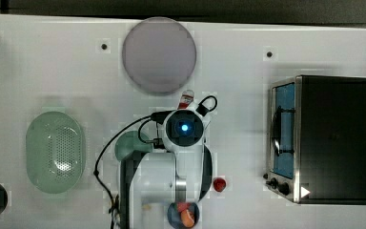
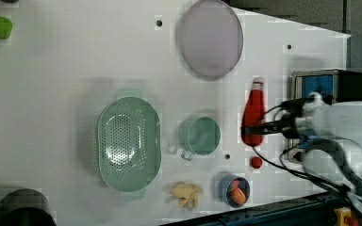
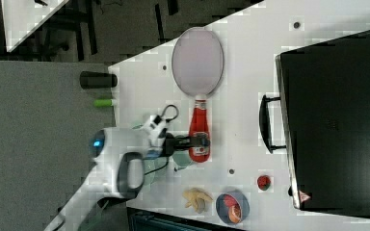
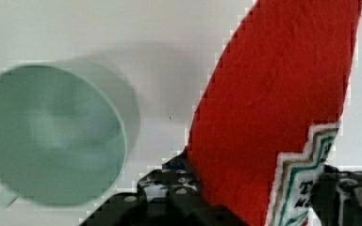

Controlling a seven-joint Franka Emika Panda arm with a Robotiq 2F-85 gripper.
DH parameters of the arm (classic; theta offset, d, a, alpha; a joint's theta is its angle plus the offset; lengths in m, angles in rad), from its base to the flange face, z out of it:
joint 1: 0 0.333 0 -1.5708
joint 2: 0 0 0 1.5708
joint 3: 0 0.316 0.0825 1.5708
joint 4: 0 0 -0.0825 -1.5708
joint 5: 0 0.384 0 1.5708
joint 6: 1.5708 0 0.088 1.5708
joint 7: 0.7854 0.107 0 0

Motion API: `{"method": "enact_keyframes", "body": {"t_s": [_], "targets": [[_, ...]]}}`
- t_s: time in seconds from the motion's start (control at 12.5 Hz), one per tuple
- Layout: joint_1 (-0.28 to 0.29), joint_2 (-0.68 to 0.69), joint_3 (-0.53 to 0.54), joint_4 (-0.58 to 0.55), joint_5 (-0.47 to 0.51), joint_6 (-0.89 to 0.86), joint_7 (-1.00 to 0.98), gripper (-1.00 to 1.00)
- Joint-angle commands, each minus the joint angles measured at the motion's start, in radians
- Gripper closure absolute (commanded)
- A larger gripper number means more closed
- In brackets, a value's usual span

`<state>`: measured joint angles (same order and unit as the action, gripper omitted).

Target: Pick Ketchup from the table and place it in strainer.

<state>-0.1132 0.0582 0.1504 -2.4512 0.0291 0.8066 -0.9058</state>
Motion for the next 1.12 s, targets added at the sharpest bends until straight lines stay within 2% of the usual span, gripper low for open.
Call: {"method": "enact_keyframes", "body": {"t_s": [0.08,0.32,0.48,0.88,1.12], "targets": [[0.011,-0.169,0.018,0.049,0.0,-0.13,-0.022,-0.24],[0.031,-0.285,0.075,0.074,0.004,-0.23,0.049,-0.24],[0.05,-0.314,0.135,0.091,0.01,-0.26,0.122,-0.24],[0.093,-0.255,0.326,0.133,0.088,-0.242,0.456,-0.24],[0.095,-0.173,0.433,0.141,0.095,-0.108,0.621,-0.24]]}}
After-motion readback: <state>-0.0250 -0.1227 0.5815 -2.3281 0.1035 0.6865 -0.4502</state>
